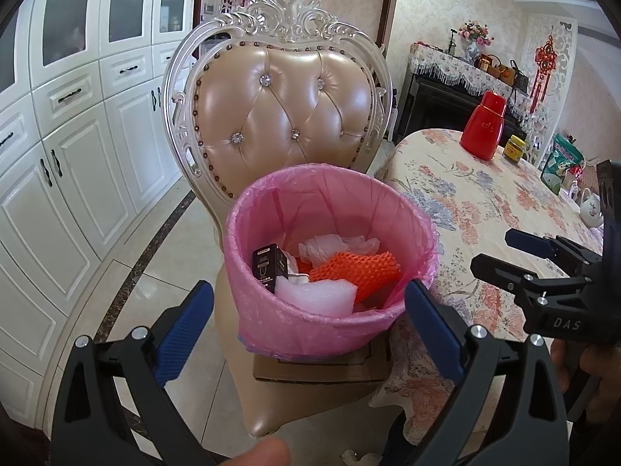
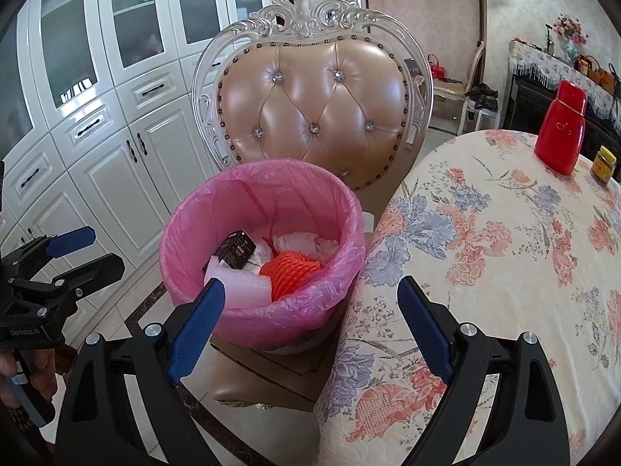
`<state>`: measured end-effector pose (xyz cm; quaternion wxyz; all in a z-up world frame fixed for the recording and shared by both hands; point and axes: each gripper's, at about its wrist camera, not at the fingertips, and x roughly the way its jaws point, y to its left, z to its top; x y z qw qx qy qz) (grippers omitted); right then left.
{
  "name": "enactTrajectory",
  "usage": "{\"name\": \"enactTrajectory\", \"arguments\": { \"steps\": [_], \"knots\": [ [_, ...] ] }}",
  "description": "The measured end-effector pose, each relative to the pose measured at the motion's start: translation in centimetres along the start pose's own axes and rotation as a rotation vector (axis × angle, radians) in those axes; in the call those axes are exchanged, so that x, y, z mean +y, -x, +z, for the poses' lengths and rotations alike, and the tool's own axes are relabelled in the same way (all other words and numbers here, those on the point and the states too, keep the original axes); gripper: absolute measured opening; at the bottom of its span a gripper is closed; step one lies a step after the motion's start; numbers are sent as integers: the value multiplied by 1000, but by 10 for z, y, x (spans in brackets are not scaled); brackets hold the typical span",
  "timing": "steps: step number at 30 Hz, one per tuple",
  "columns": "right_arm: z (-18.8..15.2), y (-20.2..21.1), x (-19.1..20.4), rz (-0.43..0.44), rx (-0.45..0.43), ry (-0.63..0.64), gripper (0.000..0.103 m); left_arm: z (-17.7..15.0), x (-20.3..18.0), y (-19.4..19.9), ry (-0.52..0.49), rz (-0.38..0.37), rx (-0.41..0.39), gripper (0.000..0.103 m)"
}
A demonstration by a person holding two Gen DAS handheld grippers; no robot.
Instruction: Collect trash
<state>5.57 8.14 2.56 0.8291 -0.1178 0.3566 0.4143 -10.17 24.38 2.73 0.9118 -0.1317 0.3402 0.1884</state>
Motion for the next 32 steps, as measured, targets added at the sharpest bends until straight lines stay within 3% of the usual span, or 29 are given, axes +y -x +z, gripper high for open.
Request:
{"name": "enactTrajectory", "arguments": {
  "steps": [32],
  "knots": [
    [0, -7, -3, 2, 6, -3, 85, 4, -4, -13, -18, 29, 6, 96]
  ]
}}
